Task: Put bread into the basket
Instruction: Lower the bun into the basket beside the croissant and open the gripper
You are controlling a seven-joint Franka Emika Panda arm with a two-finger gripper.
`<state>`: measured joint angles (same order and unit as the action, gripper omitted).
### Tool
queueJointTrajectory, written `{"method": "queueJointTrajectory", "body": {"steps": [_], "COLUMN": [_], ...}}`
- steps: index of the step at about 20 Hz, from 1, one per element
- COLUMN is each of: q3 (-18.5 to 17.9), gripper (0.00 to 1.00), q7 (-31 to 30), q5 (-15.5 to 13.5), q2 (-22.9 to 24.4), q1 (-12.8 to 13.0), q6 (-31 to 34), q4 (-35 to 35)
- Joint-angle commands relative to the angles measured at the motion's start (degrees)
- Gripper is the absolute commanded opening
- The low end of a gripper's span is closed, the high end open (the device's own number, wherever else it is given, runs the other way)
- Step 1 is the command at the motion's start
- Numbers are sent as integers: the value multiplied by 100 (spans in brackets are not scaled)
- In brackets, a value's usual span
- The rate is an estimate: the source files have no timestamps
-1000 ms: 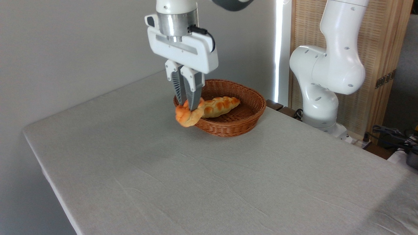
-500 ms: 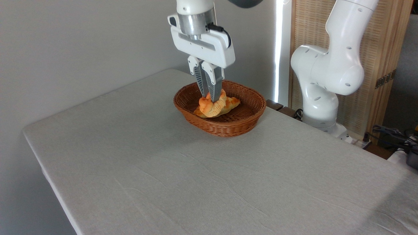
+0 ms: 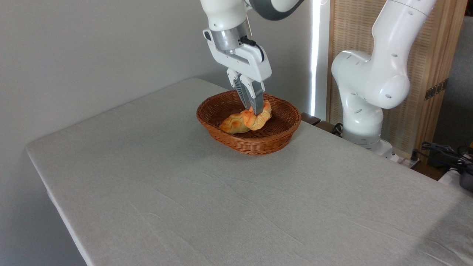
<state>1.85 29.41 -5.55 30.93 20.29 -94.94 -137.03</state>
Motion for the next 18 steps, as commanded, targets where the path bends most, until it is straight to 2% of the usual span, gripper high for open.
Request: {"method": "queueJointTrajectory", "body": {"steps": [1, 5, 7, 11, 13, 16, 18], "q3": [-97, -97, -97, -97, -97, -219, -543], "gripper": [100, 100, 100, 100, 100, 100, 100], "q7": [91, 257, 494, 1162, 1111, 1102, 1058], "q5": [-95, -77, -77, -69, -69, -69, -69], "q2": [-34, -96, -140, -166, -166, -175, -376], "q1": [194, 203, 308, 414, 414, 344, 317], "q6": [-85, -392, -490, -429, -402, -402, -402], "q4": [-210, -228, -228, -219, -184, 201, 858]}}
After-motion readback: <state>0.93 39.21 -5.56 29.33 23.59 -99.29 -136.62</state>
